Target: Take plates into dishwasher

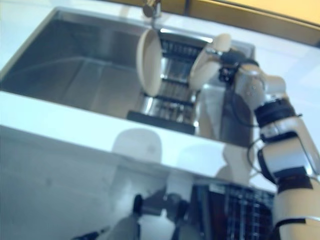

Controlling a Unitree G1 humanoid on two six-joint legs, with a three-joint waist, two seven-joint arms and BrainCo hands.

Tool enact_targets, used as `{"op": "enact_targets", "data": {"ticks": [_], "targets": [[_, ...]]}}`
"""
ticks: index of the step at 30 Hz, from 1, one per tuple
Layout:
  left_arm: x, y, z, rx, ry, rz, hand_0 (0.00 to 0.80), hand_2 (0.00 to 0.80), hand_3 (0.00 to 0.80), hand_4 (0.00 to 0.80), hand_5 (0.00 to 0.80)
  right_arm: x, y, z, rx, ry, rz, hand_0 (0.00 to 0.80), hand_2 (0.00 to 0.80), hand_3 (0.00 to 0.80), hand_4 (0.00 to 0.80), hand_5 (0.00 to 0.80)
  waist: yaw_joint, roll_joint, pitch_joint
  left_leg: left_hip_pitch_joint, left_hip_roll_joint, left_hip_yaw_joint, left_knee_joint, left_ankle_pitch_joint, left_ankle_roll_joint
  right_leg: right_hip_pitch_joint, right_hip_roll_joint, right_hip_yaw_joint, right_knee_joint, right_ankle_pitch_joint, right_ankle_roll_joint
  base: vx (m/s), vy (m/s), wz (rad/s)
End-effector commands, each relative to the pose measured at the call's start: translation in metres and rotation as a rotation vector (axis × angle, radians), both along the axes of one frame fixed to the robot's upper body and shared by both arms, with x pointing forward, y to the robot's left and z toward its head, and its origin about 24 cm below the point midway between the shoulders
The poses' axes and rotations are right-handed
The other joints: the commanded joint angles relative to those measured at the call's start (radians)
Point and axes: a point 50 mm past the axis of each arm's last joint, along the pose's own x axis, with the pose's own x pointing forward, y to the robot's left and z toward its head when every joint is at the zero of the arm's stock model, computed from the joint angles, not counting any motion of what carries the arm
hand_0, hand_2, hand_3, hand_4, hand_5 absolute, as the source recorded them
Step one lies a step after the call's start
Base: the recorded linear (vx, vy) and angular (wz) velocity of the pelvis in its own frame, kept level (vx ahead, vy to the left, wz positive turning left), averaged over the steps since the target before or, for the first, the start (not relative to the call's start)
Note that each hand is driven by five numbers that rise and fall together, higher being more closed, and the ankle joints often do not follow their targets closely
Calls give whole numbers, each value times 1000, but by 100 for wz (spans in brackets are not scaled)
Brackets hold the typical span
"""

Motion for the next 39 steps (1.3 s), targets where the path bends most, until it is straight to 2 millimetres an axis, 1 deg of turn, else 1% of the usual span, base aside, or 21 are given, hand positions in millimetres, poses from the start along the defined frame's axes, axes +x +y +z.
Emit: {"op": "enact_targets", "data": {"ticks": [1, 2, 3, 4, 5, 6, 7, 8, 10, 14, 19, 24, 28, 33, 39], "targets": [[0, 2, 0, 3, 9, -2, 0, 0, 0, 0, 0, -1, 8, 43, -50, -108, 0, 0, 0, 0, 0, 0, 19, -32, -2, -32, -27, -32, -7, -4, 5, 9, -75, -4, -1, 19, 84, 0, 0, 0], [0, 1, 0, 3, 9, -2, 0, 0, 0, 0, 0, -1, 8, 43, -52, -106, -3, 0, 0, 0, 0, 0, 20, -32, -2, -32, -28, -33, -7, -4, 5, 9, -75, -4, -1, 19, 84, 0, 0, 0], [-1, 2, 0, 2, 8, 3, 0, 0, 0, 0, 0, -1, 6, 42, -60, -99, -12, 113, 113, 113, 113, 113, 21, -33, -2, -32, -28, -34, -7, -4, 4, 10, -75, -5, -1, 19, 84, 0, 0, 0], [-1, 2, 0, 2, 8, 5, 0, 0, 0, 0, 0, -1, 5, 41, -68, -97, -21, 301, 301, 301, 301, 301, 22, -34, -1, -31, -28, -34, -7, -5, 4, 11, -75, -6, -1, 20, 85, 0, 0, 0], [-2, 2, 0, 2, 9, 8, 0, 0, 0, 0, 0, -1, 3, 41, -76, -94, -29, 430, 430, 430, 430, 430, 23, -35, -3, -31, -28, -34, -7, -4, 4, 11, -75, -7, -1, 20, 85, 0, 0, 0], [-2, 2, 0, 2, 11, 11, 0, 0, 0, 0, 0, -1, 2, 41, -87, -91, -42, 602, 602, 602, 602, 602, 23, -36, -3, -31, -27, -34, -7, -4, 4, 11, -75, -8, -1, 20, 85, 0, 0, 0], [-3, 2, 0, 2, 11, 11, 0, 0, 0, 0, 0, -1, 1, 41, -89, -90, -48, 602, 602, 602, 602, 602, 23, -36, -3, -30, -27, -34, -7, -4, 4, 12, -75, -8, -1, 20, 85, 0, 0, 0], [-4, 2, 0, 4, 12, 14, 0, 0, 0, 0, 0, -1, -2, 41, -98, -87, -67, 800, 800, 800, 800, 800, 24, -37, -3, -29, -27, -35, -7, -4, 3, 13, -74, -9, -1, 20, 85, 0, 0, 0], [-6, 3, -1, 8, 17, 17, 0, 0, 0, 0, 0, -1, -11, 41, -135, -69, -118, 800, 800, 800, 800, 800, 26, -38, -3, -29, -27, -35, -7, -5, 4, 13, -74, -10, -1, 20, 85, -9, 1, 5], [-9, 3, -1, 9, 21, 19, 0, 0, 0, 0, 0, -2, -22, 43, -164, -60, -163, 800, 800, 800, 800, 800, 29, -39, -2, -28, -27, -37, -7, -4, 3, 14, -72, -11, -1, 21, 86, -9, -3, 4], [-9, 3, -1, 10, 18, 14, 0, 0, 0, 0, 0, -4, -28, 52, -208, -87, -216, 800, 800, 800, 800, 800, 29, -42, -7, -21, -25, -35, -7, -6, 2, 22, -72, -14, -1, 20, 87, 0, 0, 0], [-12, 5, -1, 15, 27, 4, 0, 0, 0, 0, 0, -7, -36, 61, -224, -108, -250, 800, 800, 800, 800, 800, 29, -56, -26, -6, -22, -31, -7, -9, -1, 38, -68, -14, -1, 16, 88, 0, 0, 0], [-17, 8, -1, 25, 38, 2, 0, 0, 0, 0, 0, -10, -43, 67, -233, -123, -264, 800, 800, 800, 800, 800, 25, -73, -54, 18, -17, -23, -7, -17, -2, 61, -63, -12, -1, 10, 89, 0, 0, 0], [-24, 12, -1, 47, 55, 3, 0, 0, 0, 0, 0, -15, -46, 75, -266, -146, -252, 800, 800, 800, 800, 800, 16, -96, -100, 52, -12, -10, -7, -30, -4, 90, -56, -6, -1, 2, 90, 15, -20, -1], [-31, 16, -1, 66, 88, 5, 0, 0, 0, 0, 0, -23, -55, 92, -420, -170, -217, 800, 800, 800, 800, 800, -4, -114, -167, 104, -11, 14, -7, -46, -2, 133, -51, 4, -1, -6, 88, 67, -17, -4]]}}
